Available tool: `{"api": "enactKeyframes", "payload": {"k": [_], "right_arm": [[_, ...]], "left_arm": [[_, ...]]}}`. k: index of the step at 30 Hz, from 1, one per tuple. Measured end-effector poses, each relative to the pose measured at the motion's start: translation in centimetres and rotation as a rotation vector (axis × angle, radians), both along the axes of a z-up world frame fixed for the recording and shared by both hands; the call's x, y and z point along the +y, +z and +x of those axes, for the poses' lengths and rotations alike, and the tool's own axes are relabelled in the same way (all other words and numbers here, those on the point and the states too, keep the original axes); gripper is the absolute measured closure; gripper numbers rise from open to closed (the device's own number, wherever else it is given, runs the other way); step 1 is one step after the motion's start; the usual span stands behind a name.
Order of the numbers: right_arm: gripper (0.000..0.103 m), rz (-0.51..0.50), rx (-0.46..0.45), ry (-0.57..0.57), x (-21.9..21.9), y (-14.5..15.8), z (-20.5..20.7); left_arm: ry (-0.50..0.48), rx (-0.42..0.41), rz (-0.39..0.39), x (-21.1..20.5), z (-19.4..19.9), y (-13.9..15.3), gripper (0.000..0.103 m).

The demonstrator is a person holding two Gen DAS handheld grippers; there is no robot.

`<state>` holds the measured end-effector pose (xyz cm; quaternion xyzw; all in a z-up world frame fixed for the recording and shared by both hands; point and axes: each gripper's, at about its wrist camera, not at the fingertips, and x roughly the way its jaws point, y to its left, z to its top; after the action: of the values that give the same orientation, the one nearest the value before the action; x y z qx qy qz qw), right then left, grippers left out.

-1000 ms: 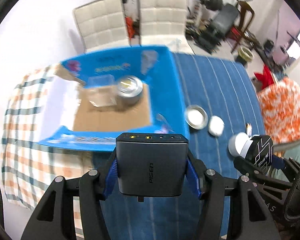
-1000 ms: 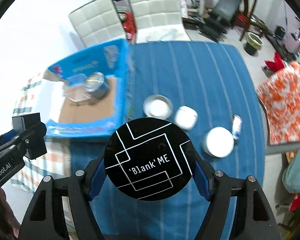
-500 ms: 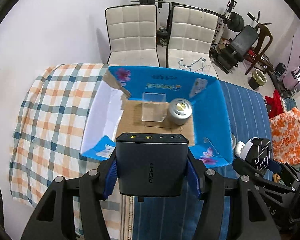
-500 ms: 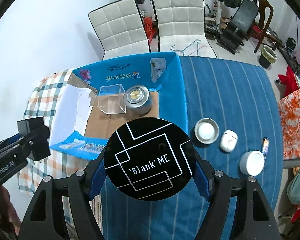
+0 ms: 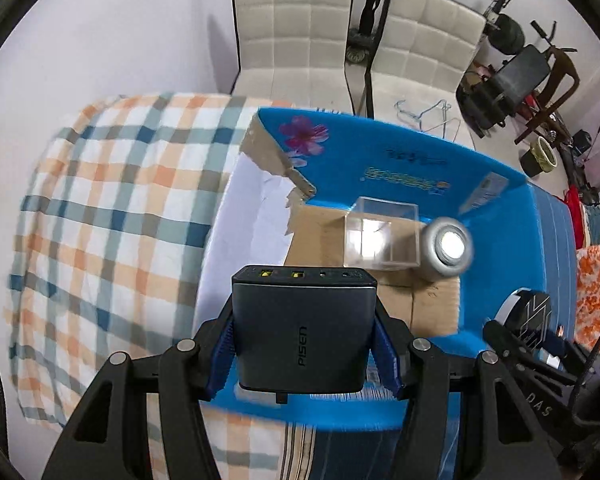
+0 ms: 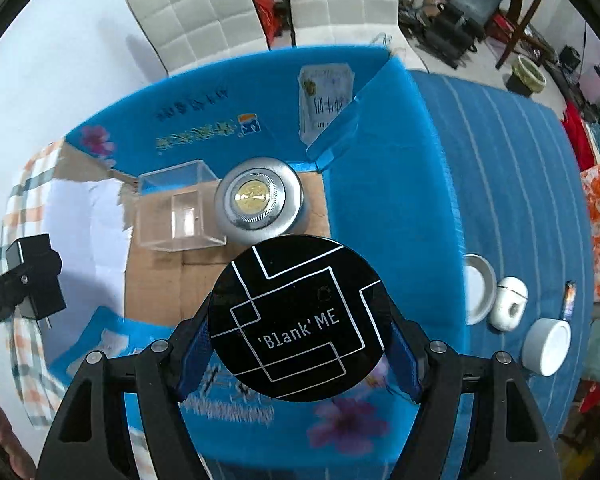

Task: Organize rigid objects
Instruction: 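Lower the charger and black tin into the box beside the cube and open both grippers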

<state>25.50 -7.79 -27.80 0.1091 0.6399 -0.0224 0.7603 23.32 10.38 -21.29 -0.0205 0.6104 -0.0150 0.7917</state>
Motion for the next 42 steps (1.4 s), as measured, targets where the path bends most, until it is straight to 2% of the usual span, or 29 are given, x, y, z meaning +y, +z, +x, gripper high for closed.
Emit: {"api": "enactKeyframes", "payload": {"k": [5,10,17,25,28,36,42], "right_arm": [[0.026,0.031,0.087,0.002,0.6,-2.6,1.8],[0.026,0.015,0.143,0.0,0.5,-4.7,2.6],[0.026,-0.021,0.162,0.019,0.9,-4.8,3.1],[0.026,0.036,0.207,-0.044,0.0,-6.0,2.6],[0.026,0.033,0.218,-0.04,0.4,-6.7,2.5],[0.025,0.061,0.248,-0.055,0.9,-8.5,3.1],[0.025,0.08,0.264,-0.031,0.7,-8.8,3.0]], "left_arm": [[0.008,0.073,-0.024,0.2,3.8,-2.8,0.047],[-0.007,0.195,-0.062,-0.5,6.2,-6.0,0.047],[-0.002,0.271,-0.068,-1.1,7.6,-9.0,0.046],[0.045,0.349,-0.113,-0.9,8.2,-11.7,0.046],[0.064,0.415,-0.145,-0.6,8.2,-13.4,0.046],[0.062,0.431,-0.132,-0.5,8.6,-13.5,0.046],[0.013,0.459,-0.076,-1.0,8.8,-13.5,0.045]]}}
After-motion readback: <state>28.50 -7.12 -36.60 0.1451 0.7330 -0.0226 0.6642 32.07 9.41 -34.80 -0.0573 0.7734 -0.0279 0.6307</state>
